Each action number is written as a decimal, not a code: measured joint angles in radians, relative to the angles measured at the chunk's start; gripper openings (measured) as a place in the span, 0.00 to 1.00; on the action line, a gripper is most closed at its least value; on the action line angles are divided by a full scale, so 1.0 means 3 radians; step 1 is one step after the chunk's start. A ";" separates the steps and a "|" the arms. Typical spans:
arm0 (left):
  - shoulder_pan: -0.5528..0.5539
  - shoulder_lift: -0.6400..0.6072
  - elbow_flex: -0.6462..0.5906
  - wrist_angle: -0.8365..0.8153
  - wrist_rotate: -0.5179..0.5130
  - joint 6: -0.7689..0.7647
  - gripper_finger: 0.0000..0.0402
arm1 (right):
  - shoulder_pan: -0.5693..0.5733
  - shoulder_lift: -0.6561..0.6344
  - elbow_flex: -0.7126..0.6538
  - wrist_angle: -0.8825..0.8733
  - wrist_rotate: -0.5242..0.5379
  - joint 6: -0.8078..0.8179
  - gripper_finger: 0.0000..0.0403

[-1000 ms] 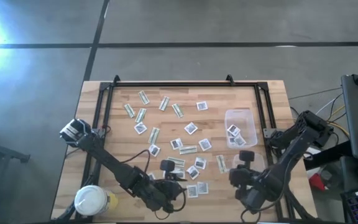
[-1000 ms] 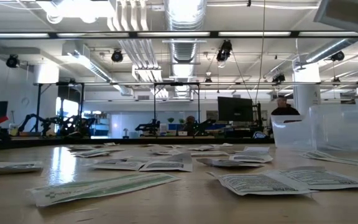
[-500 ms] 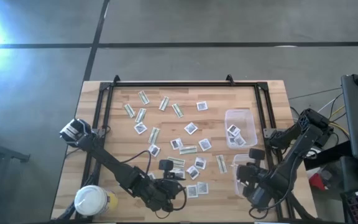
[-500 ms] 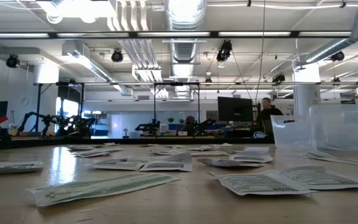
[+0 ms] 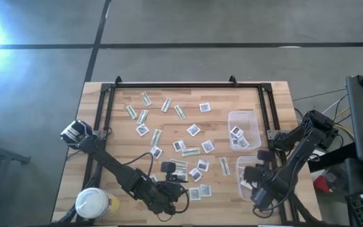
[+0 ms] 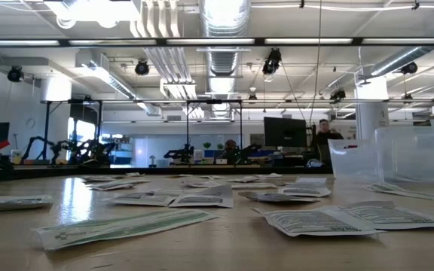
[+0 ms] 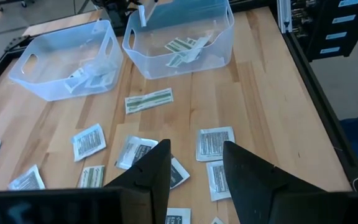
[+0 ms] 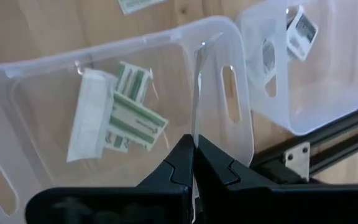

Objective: Pick & Place First Aid Supplies
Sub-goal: Put the bandage pack into the bottom bin

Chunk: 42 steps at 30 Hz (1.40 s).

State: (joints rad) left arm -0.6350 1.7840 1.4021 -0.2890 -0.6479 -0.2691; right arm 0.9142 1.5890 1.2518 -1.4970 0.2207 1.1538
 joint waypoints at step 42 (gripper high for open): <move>-0.0001 0.0000 0.0000 -0.0396 0.0357 -0.0291 0.34 | 0.0000 -0.0001 -0.0810 0.1298 -0.0676 0.0516 0.08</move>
State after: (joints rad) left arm -0.6351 1.7840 1.4021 -0.4077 -0.5407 -0.3565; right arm 0.9141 1.5887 1.0087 -1.1077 0.0179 1.3087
